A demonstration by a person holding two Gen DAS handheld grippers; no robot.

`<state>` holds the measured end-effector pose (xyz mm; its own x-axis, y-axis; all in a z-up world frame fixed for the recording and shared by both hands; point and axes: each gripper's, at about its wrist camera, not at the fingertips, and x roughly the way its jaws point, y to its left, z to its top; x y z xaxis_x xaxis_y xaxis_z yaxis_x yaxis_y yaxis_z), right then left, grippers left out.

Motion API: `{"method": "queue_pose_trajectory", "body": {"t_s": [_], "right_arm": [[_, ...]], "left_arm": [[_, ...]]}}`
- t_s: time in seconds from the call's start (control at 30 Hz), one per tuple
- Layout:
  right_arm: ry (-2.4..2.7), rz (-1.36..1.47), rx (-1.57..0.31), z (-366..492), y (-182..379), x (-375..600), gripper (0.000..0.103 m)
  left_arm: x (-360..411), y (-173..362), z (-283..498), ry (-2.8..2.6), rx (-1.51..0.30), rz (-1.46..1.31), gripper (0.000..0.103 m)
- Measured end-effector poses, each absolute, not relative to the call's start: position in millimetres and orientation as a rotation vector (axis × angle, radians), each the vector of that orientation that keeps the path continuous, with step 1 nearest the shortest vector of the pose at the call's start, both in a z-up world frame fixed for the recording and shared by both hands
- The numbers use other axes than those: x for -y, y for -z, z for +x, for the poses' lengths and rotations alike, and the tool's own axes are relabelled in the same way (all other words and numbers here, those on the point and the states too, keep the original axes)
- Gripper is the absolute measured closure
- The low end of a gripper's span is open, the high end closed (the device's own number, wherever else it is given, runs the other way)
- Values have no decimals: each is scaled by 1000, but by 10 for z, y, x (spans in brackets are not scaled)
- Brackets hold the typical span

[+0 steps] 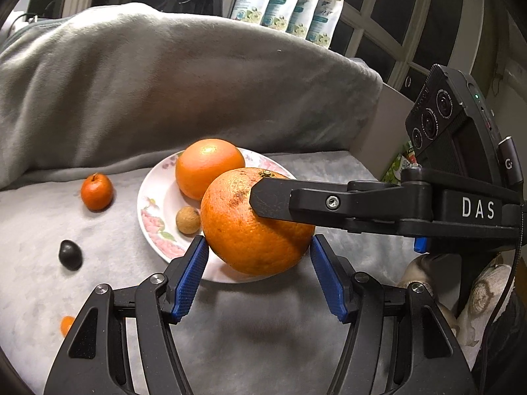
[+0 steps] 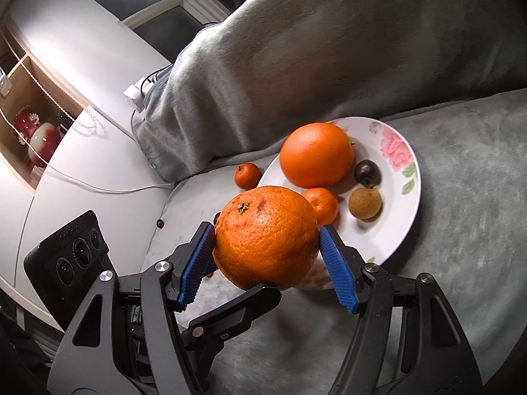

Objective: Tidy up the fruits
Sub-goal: 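Carry the large orange in the right gripper over to the plate, then lower the large orange onto the plate and open the right gripper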

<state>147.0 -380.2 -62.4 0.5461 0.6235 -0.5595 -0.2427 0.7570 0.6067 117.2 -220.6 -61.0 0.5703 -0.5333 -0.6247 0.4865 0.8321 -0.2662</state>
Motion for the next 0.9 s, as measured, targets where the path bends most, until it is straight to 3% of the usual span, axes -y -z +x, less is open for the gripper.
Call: {"method": "queue_pose_trajectory", "body": {"t_s": [0.9], "right_arm": [[-464, 528, -763, 1477, 462, 4055, 34]], "left_arm": [[2305, 760, 1222, 582, -787, -16, 39]]}}
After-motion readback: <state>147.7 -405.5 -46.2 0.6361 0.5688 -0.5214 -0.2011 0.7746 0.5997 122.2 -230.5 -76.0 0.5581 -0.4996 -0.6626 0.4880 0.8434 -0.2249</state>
